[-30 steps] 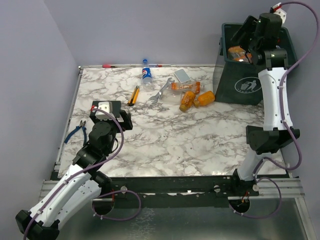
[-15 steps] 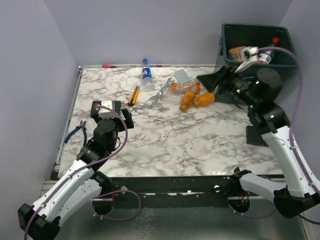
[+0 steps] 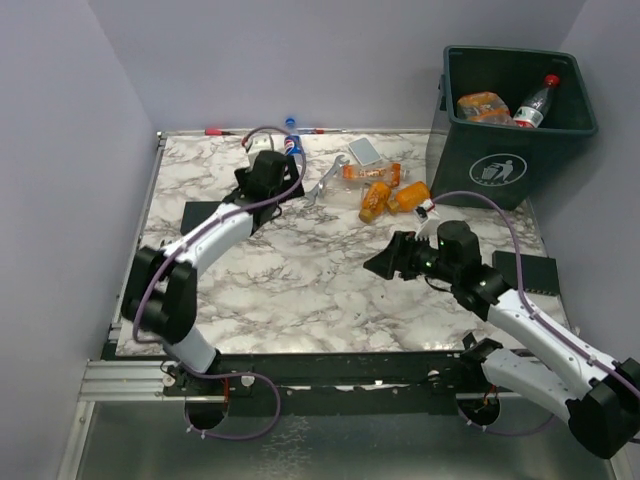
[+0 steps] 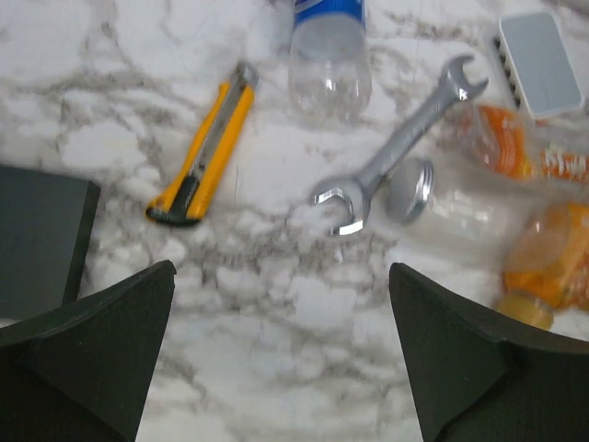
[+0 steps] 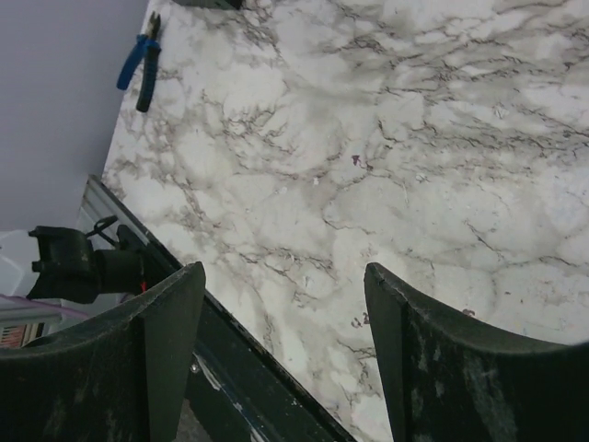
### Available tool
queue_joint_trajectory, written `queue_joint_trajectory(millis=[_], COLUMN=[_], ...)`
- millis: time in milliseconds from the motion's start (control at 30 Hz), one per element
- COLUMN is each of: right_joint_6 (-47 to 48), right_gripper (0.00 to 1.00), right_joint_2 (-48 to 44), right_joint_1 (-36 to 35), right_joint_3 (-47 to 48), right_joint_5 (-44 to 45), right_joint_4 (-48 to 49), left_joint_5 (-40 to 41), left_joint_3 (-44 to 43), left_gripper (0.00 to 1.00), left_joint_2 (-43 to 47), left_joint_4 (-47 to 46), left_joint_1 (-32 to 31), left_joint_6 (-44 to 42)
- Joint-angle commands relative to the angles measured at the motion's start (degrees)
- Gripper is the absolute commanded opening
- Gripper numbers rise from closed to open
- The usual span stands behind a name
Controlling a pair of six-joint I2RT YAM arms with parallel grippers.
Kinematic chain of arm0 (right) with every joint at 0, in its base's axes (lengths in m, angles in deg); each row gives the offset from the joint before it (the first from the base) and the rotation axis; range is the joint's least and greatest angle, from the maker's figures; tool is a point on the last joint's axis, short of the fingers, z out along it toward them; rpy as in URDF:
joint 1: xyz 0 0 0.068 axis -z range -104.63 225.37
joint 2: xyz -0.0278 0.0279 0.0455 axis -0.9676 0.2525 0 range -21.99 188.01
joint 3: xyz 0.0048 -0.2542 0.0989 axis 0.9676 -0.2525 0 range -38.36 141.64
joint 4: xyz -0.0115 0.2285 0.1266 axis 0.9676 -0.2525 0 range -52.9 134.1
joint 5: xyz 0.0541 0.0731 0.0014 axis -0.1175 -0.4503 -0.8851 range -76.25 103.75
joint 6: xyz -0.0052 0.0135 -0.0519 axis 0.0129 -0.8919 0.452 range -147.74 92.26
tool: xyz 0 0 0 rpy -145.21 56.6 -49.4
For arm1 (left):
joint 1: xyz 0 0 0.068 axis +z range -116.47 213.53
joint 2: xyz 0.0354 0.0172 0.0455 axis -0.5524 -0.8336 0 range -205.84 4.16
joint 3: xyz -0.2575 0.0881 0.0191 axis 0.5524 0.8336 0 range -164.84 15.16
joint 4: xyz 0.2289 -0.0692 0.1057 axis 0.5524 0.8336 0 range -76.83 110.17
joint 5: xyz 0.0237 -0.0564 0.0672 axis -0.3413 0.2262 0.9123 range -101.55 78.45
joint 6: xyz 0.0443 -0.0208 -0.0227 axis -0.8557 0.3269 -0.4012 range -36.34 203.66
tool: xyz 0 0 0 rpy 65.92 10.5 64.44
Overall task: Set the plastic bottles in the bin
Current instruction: Pick up the plastic bottle from the corner of the board.
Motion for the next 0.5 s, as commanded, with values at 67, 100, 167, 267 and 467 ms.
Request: queue_joint_trajectory(millis=[67,100,167,267,467], right_joint_6=[-1.2,-1.0,-1.0,-1.4,-1.3], right_gripper=[0.73,0.73,0.73,0.73,0.74], right_joint_2=[-6.2,-6.8,-8.0,-10.5,-16.6], right_joint_1=[-1.1,-1.2,-1.3,-1.4,-1.4], right_joint_3=[-4.5,-4.8,-5.6,-6.4,-6.2], right_joint_5=[-1.3,-1.3,-1.6,-1.3,0.5], right_joint_4=[5.4,5.0,4.3,3.4,-1.2], left_joint_5=[-1.8,-1.3,-0.4,-0.6,-0.8], left_joint_3=[-24.9,-28.3,-33.1,-38.2,-44.4], left_gripper=[0.99,0.99,0.99,0.99,0.99], left_joint_2=[-23.7,-26.1,-30.4,-34.9,-40.1], left_joint_4=[5.9,6.2,6.8,6.8,6.9], left_joint_1=[5.0,5.1,5.1,5.1,5.1], left_joint_6=[-4.2,-5.0,-6.2,-7.4,-8.7])
